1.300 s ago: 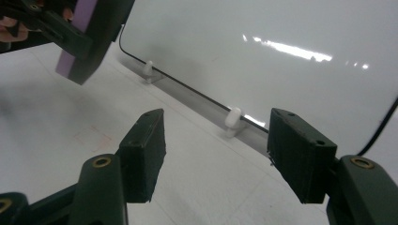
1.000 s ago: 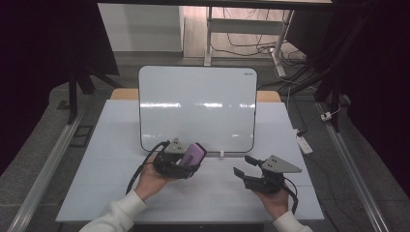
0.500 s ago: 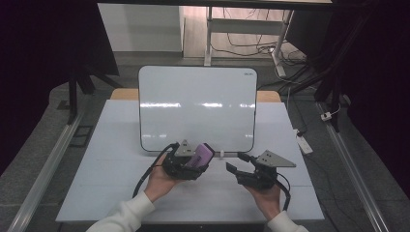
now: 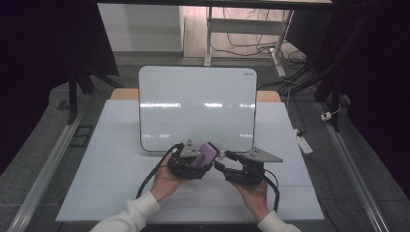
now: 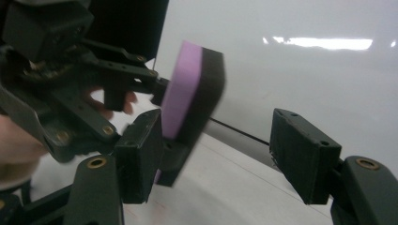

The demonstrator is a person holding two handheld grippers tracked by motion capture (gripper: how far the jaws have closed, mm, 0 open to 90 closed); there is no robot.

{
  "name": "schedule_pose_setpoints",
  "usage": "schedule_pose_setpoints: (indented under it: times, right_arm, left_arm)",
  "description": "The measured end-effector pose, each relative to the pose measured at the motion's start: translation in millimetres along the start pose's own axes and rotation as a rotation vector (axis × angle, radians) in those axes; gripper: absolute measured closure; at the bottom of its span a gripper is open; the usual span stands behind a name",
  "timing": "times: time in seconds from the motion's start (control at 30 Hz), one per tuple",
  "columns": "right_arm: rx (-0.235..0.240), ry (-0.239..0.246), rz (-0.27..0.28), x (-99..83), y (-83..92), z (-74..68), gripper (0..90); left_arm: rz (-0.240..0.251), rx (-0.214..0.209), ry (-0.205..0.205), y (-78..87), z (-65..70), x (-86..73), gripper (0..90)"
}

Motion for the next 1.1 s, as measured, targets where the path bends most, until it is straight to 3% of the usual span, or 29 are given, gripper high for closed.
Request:
schedule_pose_setpoints:
  times: [0.27, 0.4, 0.47, 0.67, 0.8, 1.1]
  right_arm:
    - [0.024, -0.061, 0.005, 6.3, -12.4, -7.4, 37.9]
    - [0.014, -0.093, -0.006, 5.4, -16.7, -7.1, 49.0]
    - [0.048, -0.112, -0.005, 5.5, -17.8, -7.2, 57.6]
    - [0.081, -0.118, 0.002, 9.9, -17.6, -9.3, 61.2]
    - [0.027, -0.066, 0.025, 17.8, -8.9, -8.4, 61.6]
    - [-0.088, -0.020, 0.057, 35.6, 15.7, 9.5, 61.6]
  left_arm:
    - [0.015, 0.018, -0.017, -2.0, 5.1, 2.7, 41.0]
    - [0.021, 0.029, -0.031, -0.8, 7.4, 3.4, 41.0]
    - [0.022, 0.034, -0.034, -1.2, 7.8, 3.4, 40.9]
    - [0.030, 0.041, -0.036, 4.9, 7.1, 2.1, 37.4]
    - [-0.009, 0.047, -0.028, 15.2, 1.1, -7.2, 25.2]
    - [-0.019, 0.091, 0.071, 62.3, -33.9, -53.8, 24.7]
Point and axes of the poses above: each handheld gripper's, and its own axes: y roughly backward along the jaws, x roughly out of its top, z roughly to its right, the point moved 3 cm from there along -y, roughly forward along the jaws, and after that the axes turned 7 degrees about -z, right-handed, at the moved point
